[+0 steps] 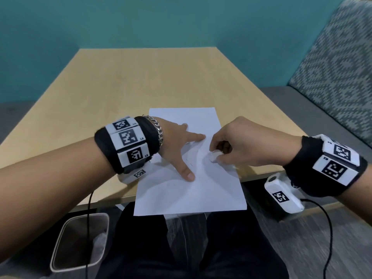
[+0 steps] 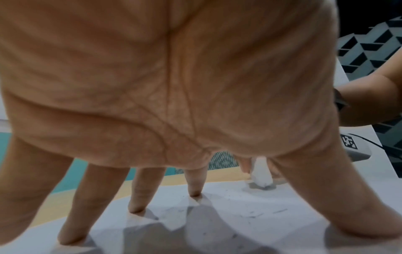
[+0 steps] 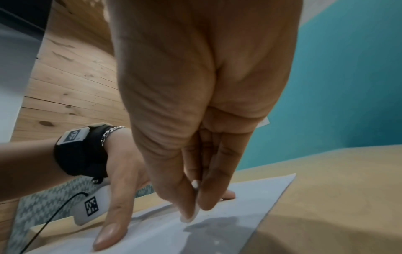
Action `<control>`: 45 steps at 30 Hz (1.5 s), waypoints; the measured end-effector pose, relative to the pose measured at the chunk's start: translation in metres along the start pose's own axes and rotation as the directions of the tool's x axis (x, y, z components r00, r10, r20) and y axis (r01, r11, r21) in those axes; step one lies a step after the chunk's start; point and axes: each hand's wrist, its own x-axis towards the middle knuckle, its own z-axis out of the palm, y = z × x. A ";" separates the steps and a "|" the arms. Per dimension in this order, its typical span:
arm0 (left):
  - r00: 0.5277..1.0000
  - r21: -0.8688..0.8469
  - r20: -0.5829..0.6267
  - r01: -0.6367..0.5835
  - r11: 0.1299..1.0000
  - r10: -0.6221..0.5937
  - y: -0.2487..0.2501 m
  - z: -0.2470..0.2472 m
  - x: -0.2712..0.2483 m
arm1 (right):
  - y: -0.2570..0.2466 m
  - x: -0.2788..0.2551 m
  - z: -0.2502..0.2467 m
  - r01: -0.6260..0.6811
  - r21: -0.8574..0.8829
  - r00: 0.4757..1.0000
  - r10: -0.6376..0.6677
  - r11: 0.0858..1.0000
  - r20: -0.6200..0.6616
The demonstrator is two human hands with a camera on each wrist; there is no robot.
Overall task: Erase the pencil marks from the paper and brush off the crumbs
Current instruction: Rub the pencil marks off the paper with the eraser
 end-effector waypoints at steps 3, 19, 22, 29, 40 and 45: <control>1.000 -0.005 0.008 -0.005 1.000 0.005 -0.001 0.001 0.000 | -0.013 0.003 0.005 0.055 -0.008 0.998 -0.055 0.998 -0.003; 1.000 0.025 0.009 0.009 1.000 -0.009 0.000 0.003 -0.001 | -0.007 0.019 -0.001 0.018 -0.125 0.997 -0.009 0.992 0.073; 1.000 0.031 0.012 0.013 0.999 -0.013 0.002 0.002 -0.003 | -0.004 0.023 -0.003 -0.001 -0.149 1.000 0.003 0.989 0.017; 0.999 0.035 0.028 0.015 0.999 -0.016 0.004 -0.001 -0.006 | -0.014 0.023 -0.004 0.058 -0.204 0.992 -0.032 0.977 0.125; 1.000 0.043 0.012 0.023 0.999 -0.024 0.006 -0.001 -0.008 | 0.001 0.023 -0.007 0.056 -0.119 0.996 -0.048 0.991 0.071; 1.000 0.045 0.020 -0.003 0.999 0.002 0.006 -0.002 -0.009 | -0.010 0.012 -0.001 0.089 -0.105 0.991 -0.078 0.990 0.109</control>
